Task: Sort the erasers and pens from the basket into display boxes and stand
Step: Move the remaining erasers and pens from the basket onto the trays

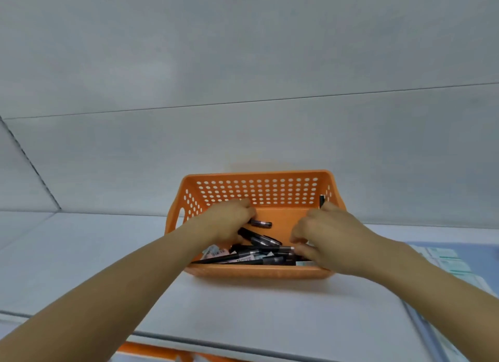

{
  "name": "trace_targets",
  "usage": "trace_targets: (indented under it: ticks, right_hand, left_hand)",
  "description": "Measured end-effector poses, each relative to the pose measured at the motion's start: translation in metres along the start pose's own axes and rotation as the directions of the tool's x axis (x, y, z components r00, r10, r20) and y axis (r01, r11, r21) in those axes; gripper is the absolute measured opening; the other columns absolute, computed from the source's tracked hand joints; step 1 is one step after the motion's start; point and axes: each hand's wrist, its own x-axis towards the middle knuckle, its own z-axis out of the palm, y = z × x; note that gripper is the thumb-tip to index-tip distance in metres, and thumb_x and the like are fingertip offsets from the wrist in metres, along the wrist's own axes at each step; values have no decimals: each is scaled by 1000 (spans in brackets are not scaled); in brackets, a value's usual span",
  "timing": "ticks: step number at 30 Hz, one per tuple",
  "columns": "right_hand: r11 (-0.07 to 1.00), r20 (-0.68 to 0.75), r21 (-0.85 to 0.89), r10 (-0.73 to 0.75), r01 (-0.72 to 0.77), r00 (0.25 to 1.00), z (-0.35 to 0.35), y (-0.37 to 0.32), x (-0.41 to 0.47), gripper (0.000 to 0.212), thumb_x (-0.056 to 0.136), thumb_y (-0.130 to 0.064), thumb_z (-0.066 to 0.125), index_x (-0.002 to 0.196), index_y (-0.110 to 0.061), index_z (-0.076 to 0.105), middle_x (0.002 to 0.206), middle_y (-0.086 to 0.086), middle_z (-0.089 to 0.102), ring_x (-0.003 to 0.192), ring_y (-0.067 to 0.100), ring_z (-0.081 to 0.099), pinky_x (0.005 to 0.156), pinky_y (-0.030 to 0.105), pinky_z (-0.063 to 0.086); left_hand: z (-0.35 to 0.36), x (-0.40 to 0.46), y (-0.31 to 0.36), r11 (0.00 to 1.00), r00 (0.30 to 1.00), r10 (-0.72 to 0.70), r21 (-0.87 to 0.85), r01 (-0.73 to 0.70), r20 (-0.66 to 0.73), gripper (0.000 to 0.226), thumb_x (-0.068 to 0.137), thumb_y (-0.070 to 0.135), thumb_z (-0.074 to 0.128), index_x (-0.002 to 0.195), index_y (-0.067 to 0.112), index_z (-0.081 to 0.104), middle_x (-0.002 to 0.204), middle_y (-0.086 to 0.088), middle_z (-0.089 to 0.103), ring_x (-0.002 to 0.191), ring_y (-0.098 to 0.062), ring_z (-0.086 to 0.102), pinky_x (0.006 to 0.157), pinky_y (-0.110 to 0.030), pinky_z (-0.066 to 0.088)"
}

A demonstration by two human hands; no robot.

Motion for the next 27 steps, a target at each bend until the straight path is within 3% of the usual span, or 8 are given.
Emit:
trace_targets:
  ticks: [5, 11, 14, 17, 19, 21, 24, 27]
  right_hand:
    - [997, 155, -50, 64, -57, 986, 0, -7, 16, 23, 95, -32, 49, 104, -20, 66, 98, 3, 68, 92, 25, 60, 74, 33, 47]
    - [988, 265, -136, 106, -72, 958, -5, -17, 28, 11, 93, -25, 54, 86, -16, 55, 88, 5, 60, 81, 25, 57, 64, 30, 37]
    - [980, 244, -164, 150, -112, 958, -9, -16, 26, 14, 94, -26, 54, 101, -17, 61, 101, 5, 65, 91, 25, 61, 66, 29, 38]
    - [975, 234, -154, 195, -162, 952, -12, -11, 29, 12, 94, -22, 53, 98, -16, 61, 94, 5, 62, 85, 24, 60, 66, 29, 42]
    - [977, 258, -133, 196, -166, 946, -9, -11, 35, 11, 93, -17, 52, 98, -15, 62, 91, 3, 60, 82, 22, 58, 64, 29, 43]
    - [984, 304, -105, 171, -145, 937, -1, -14, 44, 18, 92, -14, 53, 108, -16, 63, 101, 4, 62, 88, 22, 61, 68, 29, 46]
    - [990, 423, -48, 138, -130, 896, 14, -18, 56, 17, 90, -15, 58, 107, -17, 56, 106, 5, 59, 90, 23, 57, 71, 30, 45]
    - [986, 528, -4, 143, -166, 837, 20, -18, 63, 21, 90, -17, 58, 109, -17, 51, 108, 6, 55, 89, 22, 54, 72, 31, 46]
  left_hand:
    - [-1, 6, -1, 996, 996, 89, 13, -90, 30, 30, 83, 34, 69, 105, 19, 55, 101, 3, 49, 91, -15, 48, 75, -29, 43]
    - [2, 3, 4, 949, 976, 209, 227, -217, 59, 30, 95, 22, 56, 123, 11, 52, 120, -9, 56, 107, -25, 52, 92, -37, 44]
    - [-3, -4, -3, 986, 990, 139, 93, -137, -18, 29, 93, 13, 57, 120, 13, 47, 111, -8, 62, 94, -24, 58, 79, -33, 47]
    - [-17, -16, -9, 959, 990, -64, -282, 26, -126, 15, 100, 24, 47, 114, 20, 44, 95, -1, 63, 78, -15, 58, 66, -28, 49]
    - [-24, -25, -11, 841, 960, -166, -540, 18, -226, 14, 102, 33, 44, 110, 22, 45, 82, 4, 58, 68, -10, 54, 62, -27, 48]
    - [-30, -34, -9, 646, 919, -255, -760, -71, -302, 16, 101, 39, 42, 102, 23, 47, 71, 7, 51, 61, -10, 46, 58, -28, 42]
    - [-33, -46, -5, 177, 900, -363, -966, -189, -242, 30, 100, 42, 43, 101, 12, 48, 62, 7, 40, 55, -9, 38, 55, -26, 39]
    - [-31, -54, -5, -186, 920, -377, -965, -185, -103, 32, 102, 36, 41, 112, 8, 52, 66, 1, 46, 57, -11, 42, 56, -26, 42]
